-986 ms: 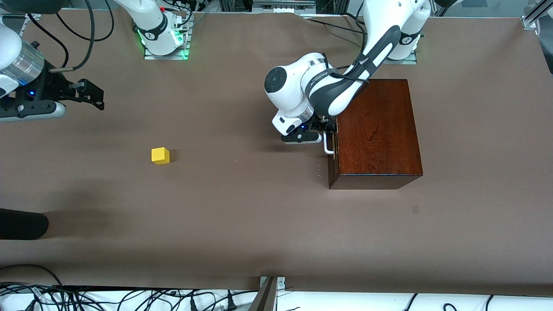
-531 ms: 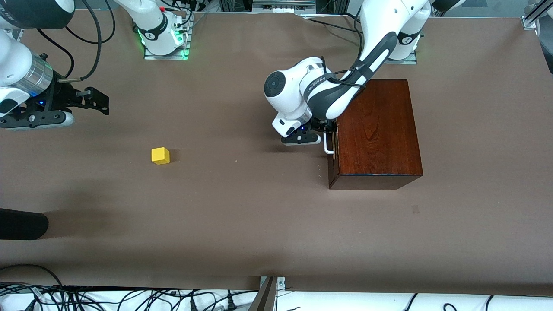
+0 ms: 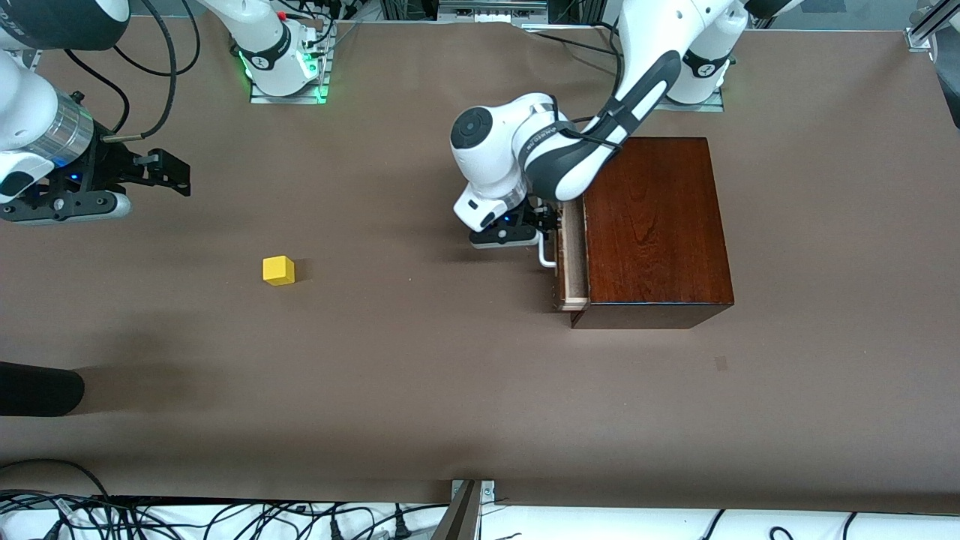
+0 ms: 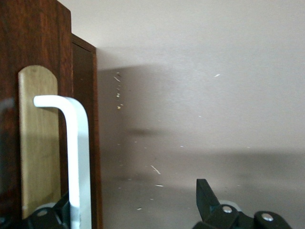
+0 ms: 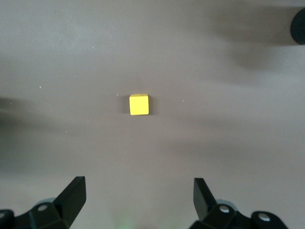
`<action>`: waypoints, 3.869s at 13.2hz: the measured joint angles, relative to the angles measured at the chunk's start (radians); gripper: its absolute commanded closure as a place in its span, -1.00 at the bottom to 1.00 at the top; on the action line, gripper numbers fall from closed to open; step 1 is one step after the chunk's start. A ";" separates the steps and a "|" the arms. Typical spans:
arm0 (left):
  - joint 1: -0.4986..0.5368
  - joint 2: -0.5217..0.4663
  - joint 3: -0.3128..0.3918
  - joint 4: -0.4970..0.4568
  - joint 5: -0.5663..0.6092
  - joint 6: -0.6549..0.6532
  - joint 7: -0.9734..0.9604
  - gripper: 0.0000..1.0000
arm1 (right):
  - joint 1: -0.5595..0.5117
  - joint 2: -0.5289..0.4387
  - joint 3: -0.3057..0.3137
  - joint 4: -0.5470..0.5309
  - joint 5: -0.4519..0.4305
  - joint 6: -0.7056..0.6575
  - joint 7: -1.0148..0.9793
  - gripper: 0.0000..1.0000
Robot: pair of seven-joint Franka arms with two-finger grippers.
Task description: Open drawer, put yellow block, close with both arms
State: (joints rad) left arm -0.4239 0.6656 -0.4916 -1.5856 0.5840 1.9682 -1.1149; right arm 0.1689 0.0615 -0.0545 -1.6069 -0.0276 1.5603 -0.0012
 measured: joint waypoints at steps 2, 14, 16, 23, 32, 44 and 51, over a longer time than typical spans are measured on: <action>-0.016 0.013 0.000 0.022 -0.005 0.020 -0.007 -1.00 | 0.000 0.000 0.000 0.000 0.000 -0.012 0.000 -1.00; -0.064 0.023 -0.021 0.166 -0.018 -0.119 0.016 -1.00 | 0.000 0.037 0.002 -0.012 0.004 0.007 0.000 -1.00; -0.065 -0.018 -0.028 0.188 -0.019 -0.230 0.084 -1.00 | 0.001 0.044 0.003 -0.060 0.005 0.080 0.000 -1.00; 0.233 -0.292 -0.015 0.238 -0.280 -0.430 0.433 -1.00 | 0.007 0.065 0.009 -0.326 0.014 0.411 0.000 -1.00; 0.443 -0.497 0.273 0.179 -0.543 -0.552 1.038 -1.00 | 0.007 0.196 0.009 -0.495 0.016 0.746 0.000 -1.00; 0.386 -0.713 0.489 -0.173 -0.578 -0.264 1.160 -1.00 | 0.006 0.330 0.007 -0.589 0.016 0.986 0.000 -0.64; 0.384 -0.708 0.483 -0.158 -0.578 -0.267 1.160 -1.00 | 0.006 0.346 0.007 -0.590 0.019 0.997 0.000 0.59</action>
State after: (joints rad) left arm -0.0401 -0.0427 -0.0089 -1.7438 0.0060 1.7008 0.0453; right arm 0.1753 0.4075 -0.0479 -2.1969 -0.0089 2.5573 -0.0011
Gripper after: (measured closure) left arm 0.000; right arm 0.445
